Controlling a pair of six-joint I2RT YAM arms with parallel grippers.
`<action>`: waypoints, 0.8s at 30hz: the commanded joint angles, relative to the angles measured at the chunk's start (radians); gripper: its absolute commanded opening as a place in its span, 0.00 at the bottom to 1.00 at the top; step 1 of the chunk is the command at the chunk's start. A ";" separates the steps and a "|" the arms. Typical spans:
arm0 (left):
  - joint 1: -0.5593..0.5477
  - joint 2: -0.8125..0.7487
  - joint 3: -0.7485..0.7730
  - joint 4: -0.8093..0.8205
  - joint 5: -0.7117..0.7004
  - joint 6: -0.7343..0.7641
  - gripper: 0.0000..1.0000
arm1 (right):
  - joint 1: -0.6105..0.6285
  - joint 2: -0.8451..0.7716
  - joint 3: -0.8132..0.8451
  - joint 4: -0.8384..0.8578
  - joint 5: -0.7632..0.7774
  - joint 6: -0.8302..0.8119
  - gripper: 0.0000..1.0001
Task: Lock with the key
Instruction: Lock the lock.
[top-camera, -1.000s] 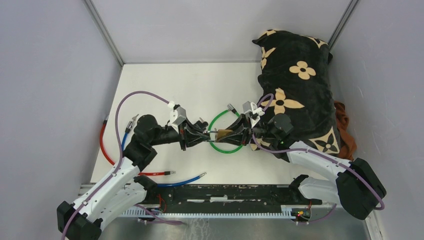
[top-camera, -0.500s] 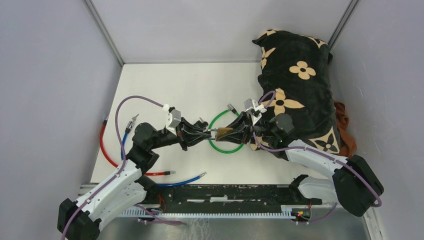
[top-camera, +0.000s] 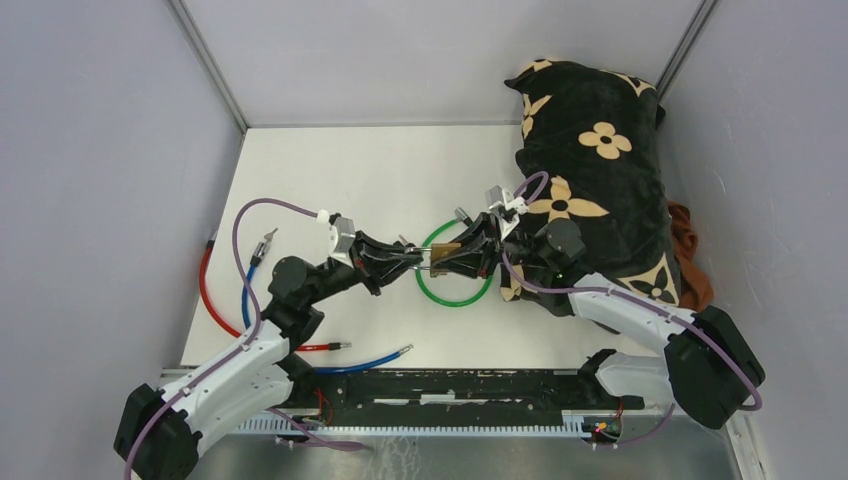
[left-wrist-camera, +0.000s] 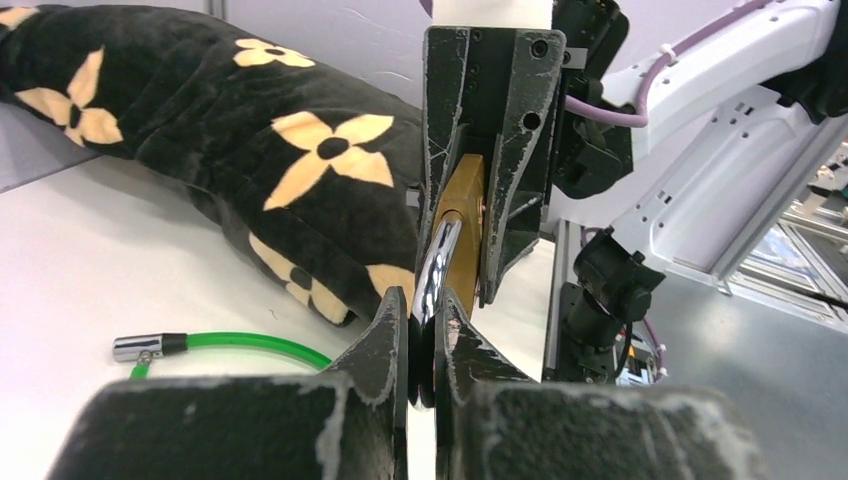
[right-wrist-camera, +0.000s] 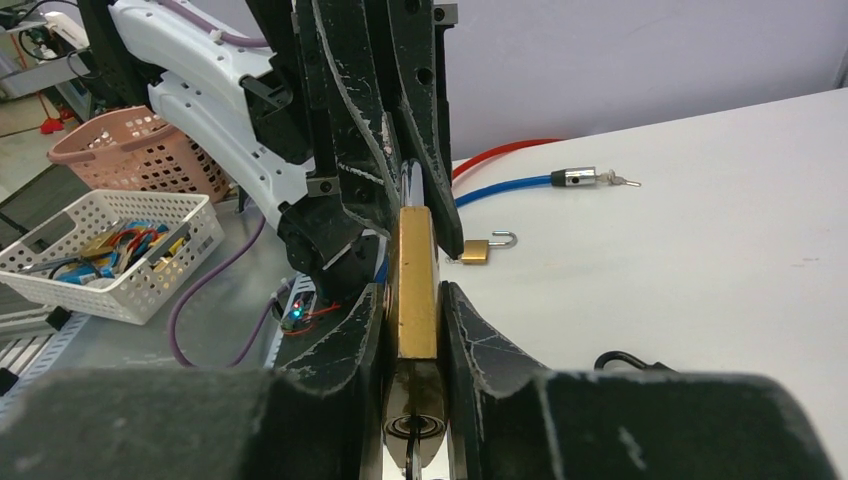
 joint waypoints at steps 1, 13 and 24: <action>-0.072 0.056 0.010 0.021 -0.003 -0.071 0.02 | 0.066 0.033 0.090 0.092 0.121 -0.029 0.00; -0.150 0.104 -0.010 0.024 -0.011 -0.110 0.02 | 0.090 0.116 0.188 0.089 0.149 -0.034 0.00; -0.207 0.129 0.044 0.026 0.057 -0.049 0.02 | 0.112 0.208 0.213 -0.002 0.102 -0.108 0.00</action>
